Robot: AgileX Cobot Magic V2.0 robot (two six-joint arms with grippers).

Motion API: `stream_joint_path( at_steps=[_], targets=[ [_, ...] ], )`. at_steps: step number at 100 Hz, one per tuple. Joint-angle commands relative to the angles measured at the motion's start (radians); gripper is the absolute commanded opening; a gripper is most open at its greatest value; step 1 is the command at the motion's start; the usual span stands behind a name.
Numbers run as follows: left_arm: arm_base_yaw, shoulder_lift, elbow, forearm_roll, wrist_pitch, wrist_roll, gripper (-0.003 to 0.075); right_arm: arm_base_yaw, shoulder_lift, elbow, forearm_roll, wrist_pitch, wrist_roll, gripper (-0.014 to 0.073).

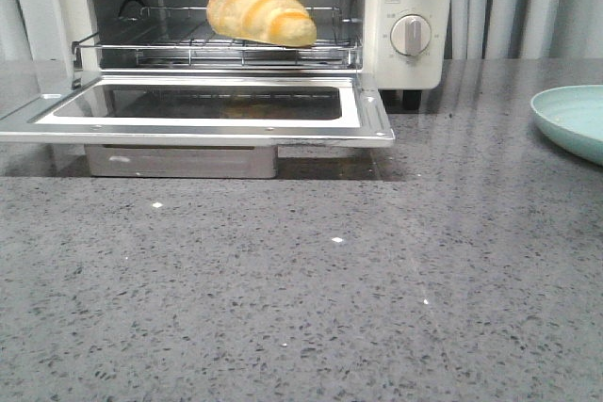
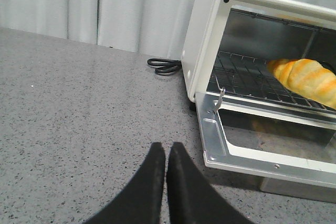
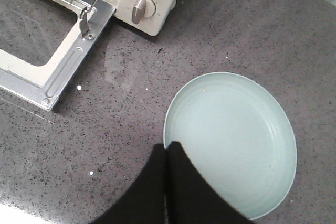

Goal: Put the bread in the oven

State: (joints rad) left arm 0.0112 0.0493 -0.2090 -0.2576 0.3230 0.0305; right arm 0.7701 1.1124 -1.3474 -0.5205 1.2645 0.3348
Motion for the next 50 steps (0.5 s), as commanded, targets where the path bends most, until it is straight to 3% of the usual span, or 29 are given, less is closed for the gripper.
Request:
stream_joint_path(
  at_steps=[1, 32, 50],
  targets=[
    [0.000, 0.012, -0.027, -0.015, -0.077, -0.009, -0.0021, -0.007, -0.024, -0.019, -0.044, 0.011, 0.003, -0.0075],
    [0.000, 0.012, -0.027, -0.015, -0.077, -0.009, -0.0021, -0.032, -0.034, -0.011, -0.036, 0.049, 0.003, -0.0075],
    [0.000, 0.012, -0.027, -0.015, -0.077, -0.009, -0.0021, -0.138, -0.126, 0.108, -0.012, -0.008, -0.004, -0.0075]
  ],
)
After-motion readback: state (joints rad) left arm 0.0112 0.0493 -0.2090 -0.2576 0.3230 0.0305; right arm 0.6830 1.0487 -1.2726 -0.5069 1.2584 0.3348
